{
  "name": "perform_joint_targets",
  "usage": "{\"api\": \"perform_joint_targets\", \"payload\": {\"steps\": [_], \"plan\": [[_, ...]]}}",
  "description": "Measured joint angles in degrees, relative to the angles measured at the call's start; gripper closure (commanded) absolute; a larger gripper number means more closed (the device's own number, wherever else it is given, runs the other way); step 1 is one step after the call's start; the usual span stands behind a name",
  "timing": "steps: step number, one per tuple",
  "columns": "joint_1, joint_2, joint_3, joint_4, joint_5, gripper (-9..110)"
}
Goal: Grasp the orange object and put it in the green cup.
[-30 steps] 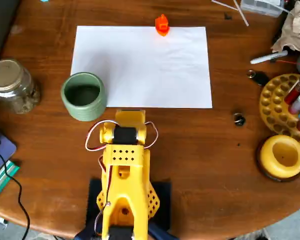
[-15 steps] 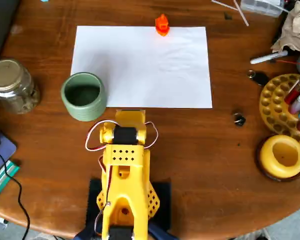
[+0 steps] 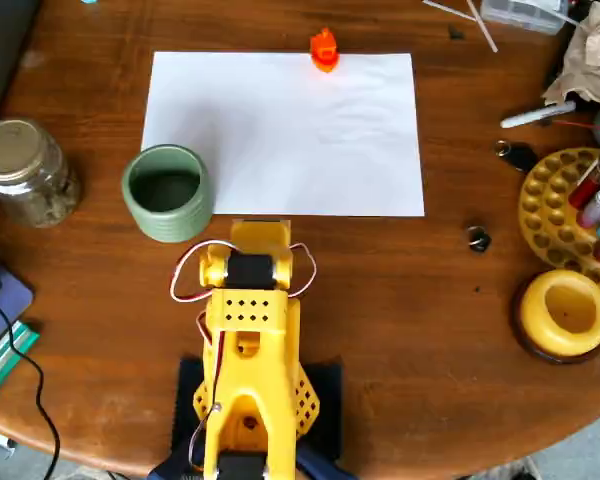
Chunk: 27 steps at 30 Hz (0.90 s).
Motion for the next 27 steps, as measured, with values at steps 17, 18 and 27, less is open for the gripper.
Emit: {"api": "perform_joint_targets", "payload": {"steps": [17, 18, 27], "plan": [[1.32, 0.0, 0.0, 0.0, -2.46, 101], [1.32, 0.0, 0.0, 0.0, -2.46, 101], [3.34, -0.18, 0.0, -8.88, 8.17, 102]]}}
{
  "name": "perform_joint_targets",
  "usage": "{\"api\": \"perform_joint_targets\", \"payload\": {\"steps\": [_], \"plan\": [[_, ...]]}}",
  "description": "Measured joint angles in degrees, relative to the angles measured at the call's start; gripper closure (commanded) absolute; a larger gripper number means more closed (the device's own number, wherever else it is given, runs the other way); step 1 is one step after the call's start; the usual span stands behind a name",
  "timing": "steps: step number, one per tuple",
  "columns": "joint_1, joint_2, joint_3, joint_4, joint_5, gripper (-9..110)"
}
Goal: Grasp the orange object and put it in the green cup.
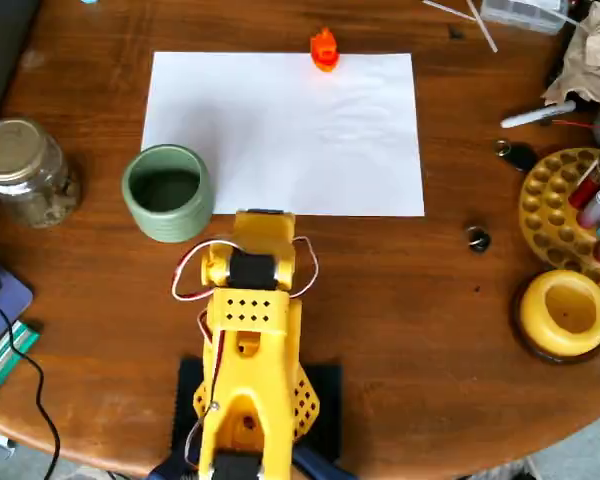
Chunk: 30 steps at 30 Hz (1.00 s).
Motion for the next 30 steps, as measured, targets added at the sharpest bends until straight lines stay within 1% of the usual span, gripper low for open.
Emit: {"api": "perform_joint_targets", "payload": {"steps": [2, 6, 10, 13, 16, 21, 24, 26, 30], "plan": [[0.44, 0.09, 0.0, -5.98, 10.28, 102], [6.77, -0.26, 0.0, -20.92, 25.58, 102], [7.56, -2.72, 0.0, -33.84, 41.04, 102], [7.12, -12.39, 0.0, -47.11, 50.27, 102], [6.68, -26.63, -0.79, -61.96, 57.83, 102], [5.8, -49.75, -9.05, -73.13, 63.98, 102], [5.98, -61.96, -12.04, -83.67, 67.15, 102], [7.56, -70.49, -17.14, -90.44, 67.59, 102], [7.73, -82.27, -25.14, -94.39, 69.52, 102]]}}
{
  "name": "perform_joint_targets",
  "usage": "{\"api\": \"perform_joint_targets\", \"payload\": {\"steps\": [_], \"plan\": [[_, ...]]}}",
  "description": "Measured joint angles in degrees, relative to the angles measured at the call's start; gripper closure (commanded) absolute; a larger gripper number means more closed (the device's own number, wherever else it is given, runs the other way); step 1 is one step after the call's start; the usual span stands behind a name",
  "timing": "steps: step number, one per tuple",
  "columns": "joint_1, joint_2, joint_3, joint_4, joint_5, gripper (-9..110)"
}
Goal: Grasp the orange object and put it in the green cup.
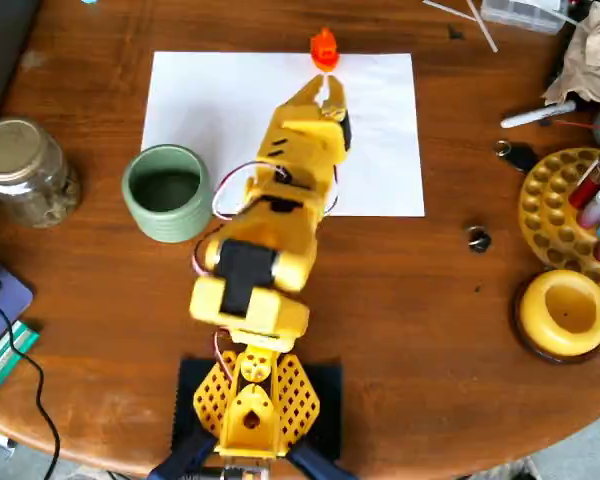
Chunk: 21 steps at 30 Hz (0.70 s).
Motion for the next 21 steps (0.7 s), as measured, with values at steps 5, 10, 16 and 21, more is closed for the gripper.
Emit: {"api": "perform_joint_targets", "payload": {"steps": [5, 10, 16, 21], "plan": [[0.53, -8.0, -5.8, -0.79, 2.02, 102], [-0.53, -15.47, -11.69, -0.79, 2.99, 102], [-2.02, -30.15, -25.49, -1.32, 3.52, 101], [-2.81, -36.74, -33.22, -1.14, 3.52, 82]]}}
